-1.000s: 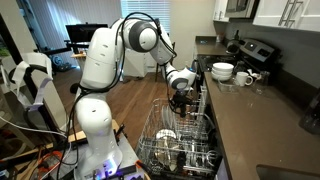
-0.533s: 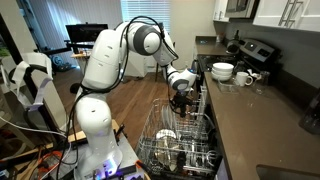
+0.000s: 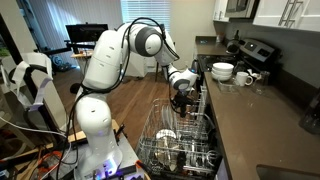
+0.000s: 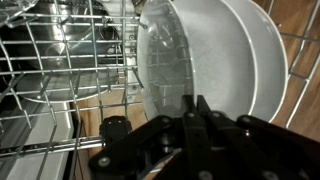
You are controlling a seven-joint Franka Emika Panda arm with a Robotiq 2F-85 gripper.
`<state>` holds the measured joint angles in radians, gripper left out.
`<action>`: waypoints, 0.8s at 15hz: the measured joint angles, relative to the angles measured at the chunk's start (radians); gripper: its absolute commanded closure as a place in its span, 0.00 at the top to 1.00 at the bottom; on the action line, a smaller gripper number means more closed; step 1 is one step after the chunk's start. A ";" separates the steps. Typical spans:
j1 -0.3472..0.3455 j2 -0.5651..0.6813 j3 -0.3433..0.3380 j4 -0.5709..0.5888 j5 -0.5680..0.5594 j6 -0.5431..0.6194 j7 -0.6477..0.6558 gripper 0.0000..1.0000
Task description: Pick up the white plate from the counter and place it inside the dishwasher
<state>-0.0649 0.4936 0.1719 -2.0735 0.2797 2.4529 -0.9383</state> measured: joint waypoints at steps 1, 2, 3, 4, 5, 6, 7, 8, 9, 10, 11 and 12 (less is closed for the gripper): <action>0.000 0.000 0.000 0.000 0.000 0.000 0.003 0.37; 0.000 0.000 0.001 0.001 0.000 0.000 0.005 0.44; 0.000 0.000 0.002 0.002 0.000 0.000 0.007 0.50; 0.000 0.000 0.004 0.002 0.000 0.000 0.008 0.57; 0.000 0.000 0.006 0.003 0.000 0.000 0.010 0.63; 0.000 0.000 0.007 0.003 0.000 -0.001 0.012 0.69; 0.000 0.000 0.009 0.004 0.000 -0.002 0.015 0.76; 0.000 0.000 0.011 0.005 0.000 -0.003 0.018 0.81; 0.000 0.000 0.013 0.006 0.000 -0.005 0.021 0.88; 0.000 0.000 0.014 0.007 0.000 -0.009 0.025 0.95; 0.000 -0.002 0.016 0.008 0.000 -0.013 0.029 0.98; 0.001 -0.004 0.017 0.010 0.000 -0.019 0.034 1.00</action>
<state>-0.0641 0.4897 0.1887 -2.0637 0.2795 2.4343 -0.9041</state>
